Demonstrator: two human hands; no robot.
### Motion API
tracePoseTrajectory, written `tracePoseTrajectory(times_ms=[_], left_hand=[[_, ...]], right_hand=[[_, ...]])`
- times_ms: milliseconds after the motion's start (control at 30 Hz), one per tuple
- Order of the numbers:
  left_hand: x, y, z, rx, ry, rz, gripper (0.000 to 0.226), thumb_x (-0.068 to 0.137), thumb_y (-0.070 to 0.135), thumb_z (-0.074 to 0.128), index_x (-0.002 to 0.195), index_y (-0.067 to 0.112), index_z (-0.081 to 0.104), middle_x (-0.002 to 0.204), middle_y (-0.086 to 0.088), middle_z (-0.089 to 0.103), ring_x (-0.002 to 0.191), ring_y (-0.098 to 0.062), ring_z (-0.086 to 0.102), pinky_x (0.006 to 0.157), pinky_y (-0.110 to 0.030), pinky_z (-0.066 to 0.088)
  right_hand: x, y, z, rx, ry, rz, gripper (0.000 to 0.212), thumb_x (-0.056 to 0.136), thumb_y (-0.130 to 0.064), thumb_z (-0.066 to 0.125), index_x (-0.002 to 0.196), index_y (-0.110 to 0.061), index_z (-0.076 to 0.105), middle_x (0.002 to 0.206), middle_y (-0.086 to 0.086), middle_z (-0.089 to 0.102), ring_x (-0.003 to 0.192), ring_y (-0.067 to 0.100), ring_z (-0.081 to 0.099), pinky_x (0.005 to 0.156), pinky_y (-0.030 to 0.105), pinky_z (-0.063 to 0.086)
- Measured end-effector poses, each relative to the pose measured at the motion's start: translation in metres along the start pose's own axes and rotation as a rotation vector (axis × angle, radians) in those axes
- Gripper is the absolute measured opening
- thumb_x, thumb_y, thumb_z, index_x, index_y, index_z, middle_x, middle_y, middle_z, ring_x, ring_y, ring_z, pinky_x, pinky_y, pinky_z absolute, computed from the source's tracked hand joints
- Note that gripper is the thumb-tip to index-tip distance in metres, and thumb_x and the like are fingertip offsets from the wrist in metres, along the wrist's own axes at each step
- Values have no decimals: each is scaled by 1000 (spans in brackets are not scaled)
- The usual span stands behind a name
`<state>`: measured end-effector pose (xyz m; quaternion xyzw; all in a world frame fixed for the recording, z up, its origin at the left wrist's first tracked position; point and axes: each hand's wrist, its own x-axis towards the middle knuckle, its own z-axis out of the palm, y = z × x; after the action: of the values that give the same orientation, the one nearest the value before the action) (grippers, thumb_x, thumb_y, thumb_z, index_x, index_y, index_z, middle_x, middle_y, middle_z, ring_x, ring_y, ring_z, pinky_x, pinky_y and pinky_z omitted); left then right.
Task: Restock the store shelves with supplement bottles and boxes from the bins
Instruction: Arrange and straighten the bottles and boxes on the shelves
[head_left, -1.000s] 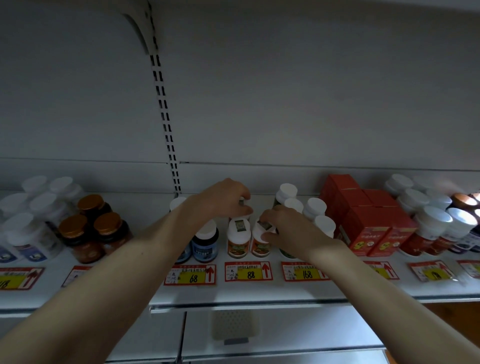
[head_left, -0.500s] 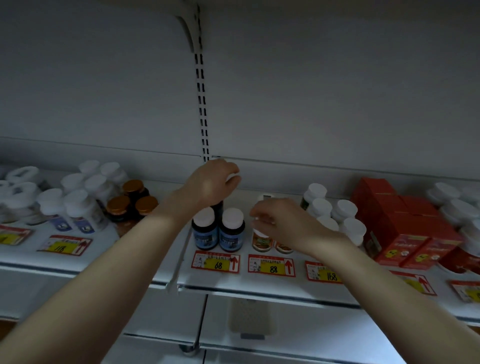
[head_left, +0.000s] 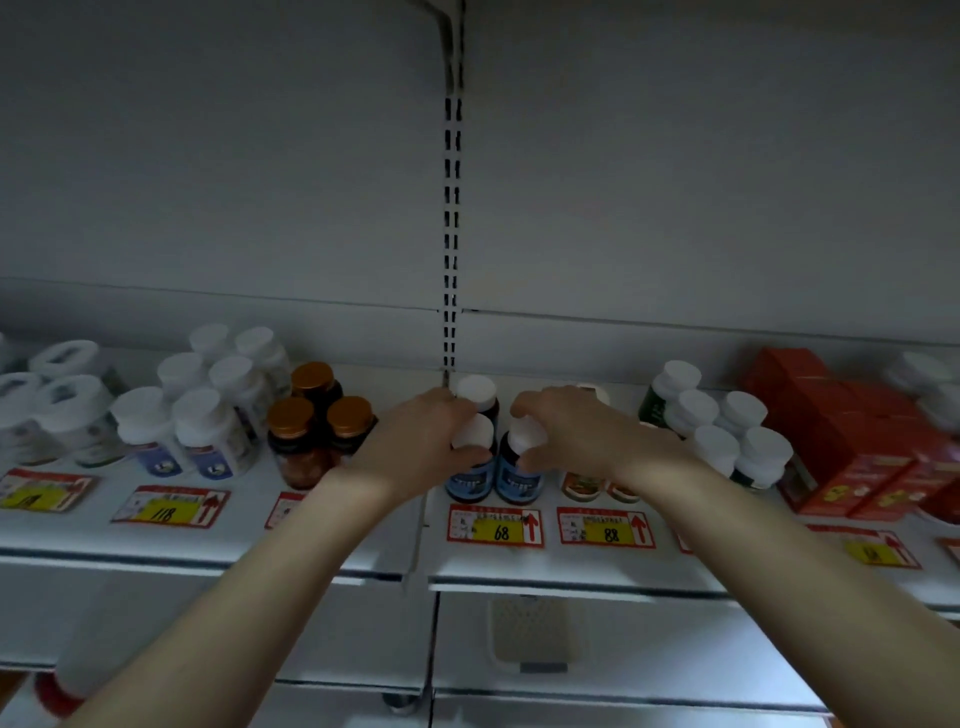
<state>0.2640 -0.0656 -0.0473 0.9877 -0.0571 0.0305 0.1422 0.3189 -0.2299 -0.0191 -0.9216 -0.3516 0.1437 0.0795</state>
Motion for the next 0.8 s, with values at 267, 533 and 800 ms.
tracePoseTrajectory(times_ms=[267, 533, 800], left_hand=[[9, -14, 6, -120, 20, 167, 43, 90, 31, 57, 129, 12, 51, 116, -9, 55, 104, -21, 51, 81, -26, 38], [5, -13, 9, -61, 46, 206, 50, 93, 33, 49, 139, 15, 37, 125, -9, 49, 111, -22, 49, 86, -26, 38], [1, -12, 16, -37, 106, 175, 44, 94, 34, 47, 133, 13, 42, 125, -7, 48, 110, -21, 50, 78, -19, 34]], right_hand=[[3, -8, 8, 39, 63, 109, 49, 91, -16, 54, 137, -13, 38, 135, 11, 45, 121, 23, 43, 90, 25, 35], [2, -11, 10, 49, 95, 177, 50, 90, -19, 57, 136, -17, 38, 136, 7, 45, 120, 21, 44, 78, 20, 28], [1, -11, 8, 52, 78, 163, 47, 90, -18, 55, 134, -15, 39, 131, 10, 45, 117, 23, 43, 78, 23, 31]])
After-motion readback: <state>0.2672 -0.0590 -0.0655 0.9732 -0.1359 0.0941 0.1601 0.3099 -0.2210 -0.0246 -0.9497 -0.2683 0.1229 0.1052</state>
